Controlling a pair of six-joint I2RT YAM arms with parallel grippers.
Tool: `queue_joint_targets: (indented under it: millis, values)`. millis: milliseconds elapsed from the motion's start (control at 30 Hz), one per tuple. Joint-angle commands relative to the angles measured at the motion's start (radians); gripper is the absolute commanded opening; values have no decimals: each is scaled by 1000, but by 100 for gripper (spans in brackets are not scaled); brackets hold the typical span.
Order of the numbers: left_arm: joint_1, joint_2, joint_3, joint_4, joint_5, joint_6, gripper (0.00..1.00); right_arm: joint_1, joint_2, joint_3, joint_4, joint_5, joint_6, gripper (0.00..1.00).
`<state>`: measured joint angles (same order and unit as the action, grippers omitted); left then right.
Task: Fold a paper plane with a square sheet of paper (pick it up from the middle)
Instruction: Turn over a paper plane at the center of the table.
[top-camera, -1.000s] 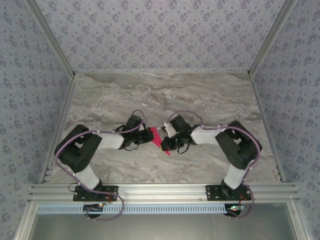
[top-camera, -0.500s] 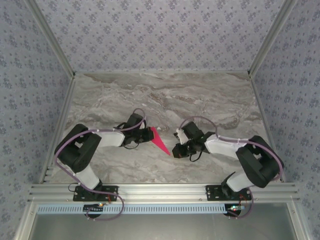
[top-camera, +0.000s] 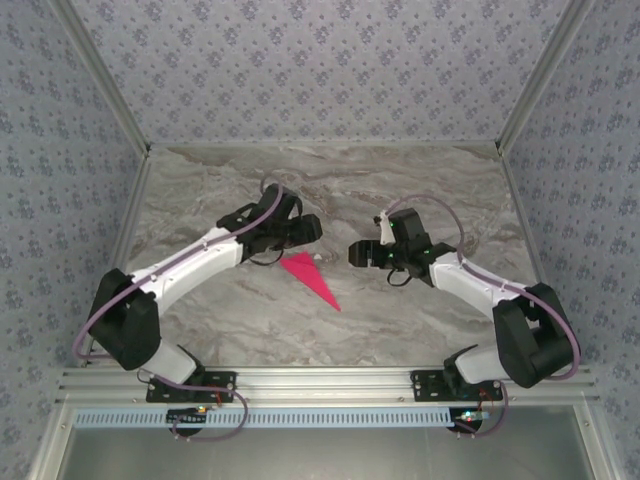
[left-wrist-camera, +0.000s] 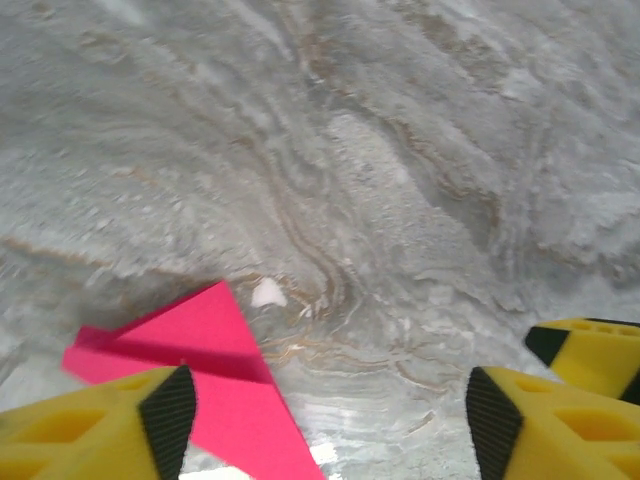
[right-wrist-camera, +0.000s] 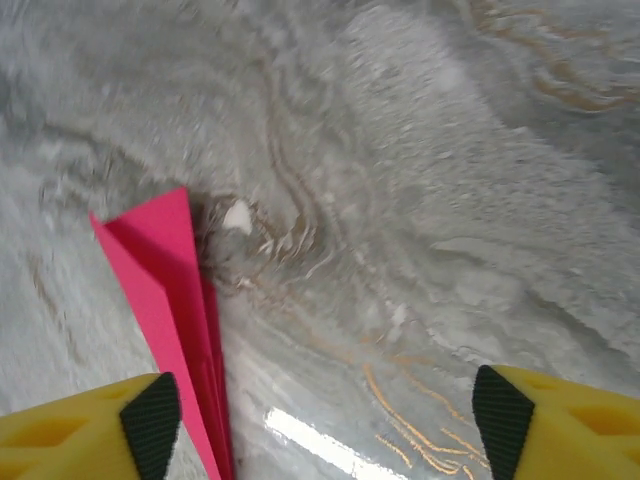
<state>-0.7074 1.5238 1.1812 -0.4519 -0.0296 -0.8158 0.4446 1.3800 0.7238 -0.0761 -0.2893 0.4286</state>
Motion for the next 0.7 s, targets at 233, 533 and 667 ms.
queue_joint_targets:
  millis: [233, 533, 667]
  values:
    - [-128, 258, 223, -404, -227, -201, 82, -82, -57, -122, 84, 96, 75, 98]
    - [-161, 484, 411, -559, -223, -214, 78, -115, -85, -156, 95, 77, 89, 97]
    - [-165, 502, 421, -589, -206, -225, 72, -117, -88, -159, 92, 79, 93, 96]
